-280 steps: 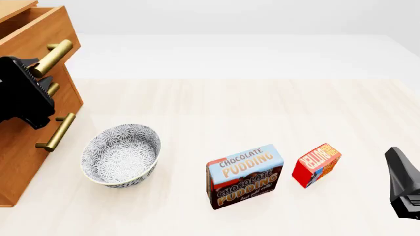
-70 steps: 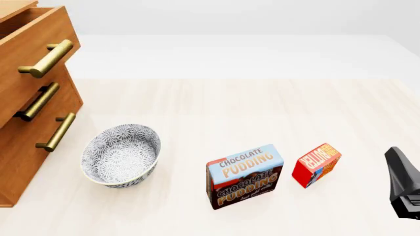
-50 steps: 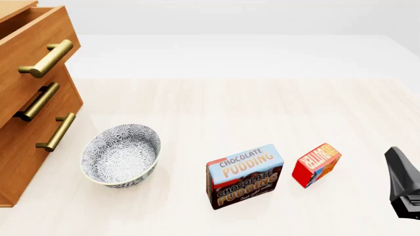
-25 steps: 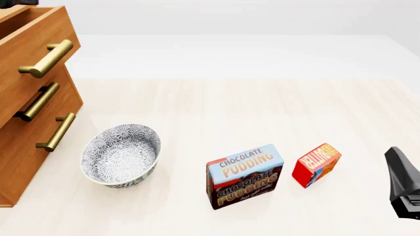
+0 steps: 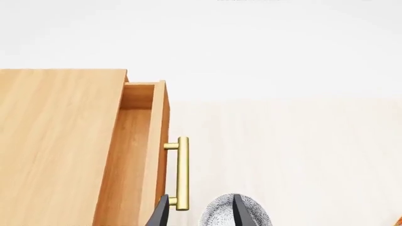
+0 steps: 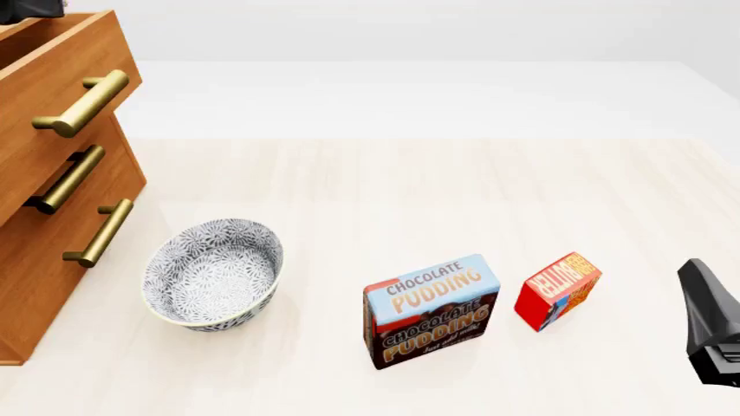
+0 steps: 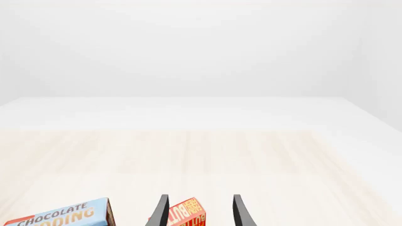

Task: Put the butter at the back in the top drawer of the cabinet and close it.

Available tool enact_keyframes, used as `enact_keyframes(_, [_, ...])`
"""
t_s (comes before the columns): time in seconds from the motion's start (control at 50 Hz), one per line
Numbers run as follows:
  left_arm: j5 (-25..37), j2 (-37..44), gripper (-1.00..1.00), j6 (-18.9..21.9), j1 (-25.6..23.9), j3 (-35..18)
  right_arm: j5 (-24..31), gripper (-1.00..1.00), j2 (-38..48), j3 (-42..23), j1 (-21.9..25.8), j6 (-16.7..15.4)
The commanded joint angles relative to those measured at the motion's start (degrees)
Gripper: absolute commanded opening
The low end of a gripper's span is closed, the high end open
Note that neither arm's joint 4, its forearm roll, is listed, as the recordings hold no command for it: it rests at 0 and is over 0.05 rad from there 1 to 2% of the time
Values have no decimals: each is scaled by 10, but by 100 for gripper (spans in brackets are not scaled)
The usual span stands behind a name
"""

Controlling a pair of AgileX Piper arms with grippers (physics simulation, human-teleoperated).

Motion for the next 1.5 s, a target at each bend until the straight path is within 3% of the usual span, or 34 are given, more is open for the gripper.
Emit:
enact_keyframes(0.02, [-5, -6, 100, -5, 11, 7, 0, 100, 0, 0, 0, 0])
enact_keyframes(1.5, [-31, -28, 100, -31, 65, 51, 0, 100, 0, 0, 0, 0])
